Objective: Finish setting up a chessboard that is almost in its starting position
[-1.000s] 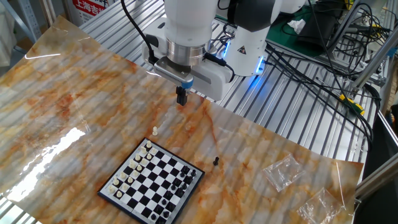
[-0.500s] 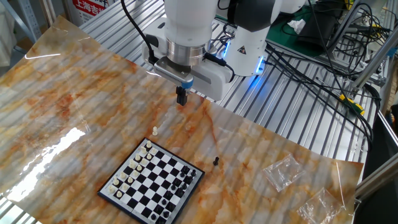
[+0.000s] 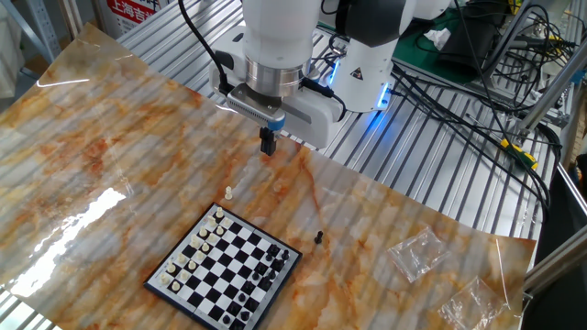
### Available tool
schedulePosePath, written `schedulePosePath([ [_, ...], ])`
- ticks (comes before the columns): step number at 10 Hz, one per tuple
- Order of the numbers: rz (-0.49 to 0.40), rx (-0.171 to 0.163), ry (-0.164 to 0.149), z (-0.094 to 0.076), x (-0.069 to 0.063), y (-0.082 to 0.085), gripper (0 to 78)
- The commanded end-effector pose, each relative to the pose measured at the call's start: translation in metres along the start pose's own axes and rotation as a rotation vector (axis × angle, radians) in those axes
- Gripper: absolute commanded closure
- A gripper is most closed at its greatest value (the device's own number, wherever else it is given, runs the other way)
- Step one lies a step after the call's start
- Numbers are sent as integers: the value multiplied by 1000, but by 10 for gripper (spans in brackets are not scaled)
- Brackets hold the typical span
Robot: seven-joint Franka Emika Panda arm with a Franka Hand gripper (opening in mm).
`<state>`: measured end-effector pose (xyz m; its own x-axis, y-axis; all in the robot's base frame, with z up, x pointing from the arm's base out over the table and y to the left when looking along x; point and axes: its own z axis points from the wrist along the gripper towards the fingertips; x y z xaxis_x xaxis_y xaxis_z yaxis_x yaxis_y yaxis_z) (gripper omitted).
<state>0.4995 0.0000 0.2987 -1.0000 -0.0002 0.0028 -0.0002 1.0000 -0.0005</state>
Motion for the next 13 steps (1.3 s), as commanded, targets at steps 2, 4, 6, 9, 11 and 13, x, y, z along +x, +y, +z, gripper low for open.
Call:
schedulePosePath([
  [2,360,-186,-6,0,0,0,776],
  [4,356,-176,-4,0,0,0,776],
  [6,356,-175,-4,0,0,0,776],
  [9,379,-176,-2,-5,6,14,776],
  [11,386,-178,-1,-7,7,18,776],
  [13,386,-178,-7,0,7,20,776],
])
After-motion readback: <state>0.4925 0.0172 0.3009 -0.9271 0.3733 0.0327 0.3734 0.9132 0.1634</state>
